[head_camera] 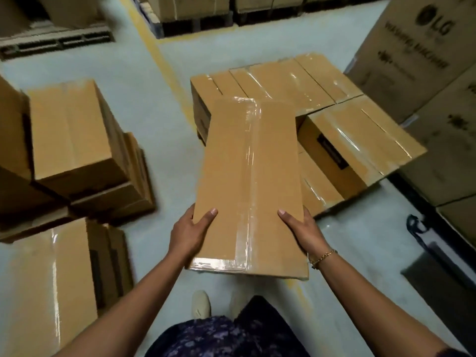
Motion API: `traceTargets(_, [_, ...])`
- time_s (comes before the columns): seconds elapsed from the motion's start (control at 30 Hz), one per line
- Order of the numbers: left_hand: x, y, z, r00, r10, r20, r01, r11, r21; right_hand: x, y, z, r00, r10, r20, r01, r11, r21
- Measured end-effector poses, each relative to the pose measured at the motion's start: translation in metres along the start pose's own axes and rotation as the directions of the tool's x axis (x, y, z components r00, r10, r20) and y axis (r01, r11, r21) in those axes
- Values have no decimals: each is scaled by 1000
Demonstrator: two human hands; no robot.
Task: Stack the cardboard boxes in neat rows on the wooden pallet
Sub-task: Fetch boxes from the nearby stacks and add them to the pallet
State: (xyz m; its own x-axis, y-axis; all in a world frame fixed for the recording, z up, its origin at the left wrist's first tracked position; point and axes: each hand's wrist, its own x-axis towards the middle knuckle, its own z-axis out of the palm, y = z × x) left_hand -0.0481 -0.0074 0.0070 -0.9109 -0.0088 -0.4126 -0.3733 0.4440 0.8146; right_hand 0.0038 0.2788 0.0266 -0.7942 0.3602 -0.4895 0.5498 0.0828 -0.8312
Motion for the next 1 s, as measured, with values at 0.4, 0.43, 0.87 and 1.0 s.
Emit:
traceTargets(0.4, [19,72,109,966,-15,259,-13,994,105,-1,34,-113,971,72,-228,-68,997,22])
traceTargets(0.43, [19,76,124,963,-29,269,0,994,106,3,37,-128,970,74,-233,-72,997,18])
traceTargets(0.87, [-11,125,363,966,-181,184,185,983,-6,93,85,-358,984,171,-55,-175,980,-95])
traceTargets(1.0, [-6,134,412,967,-227,113,232,972,-38,139,91,-399,986,168,23,-163,975,-148])
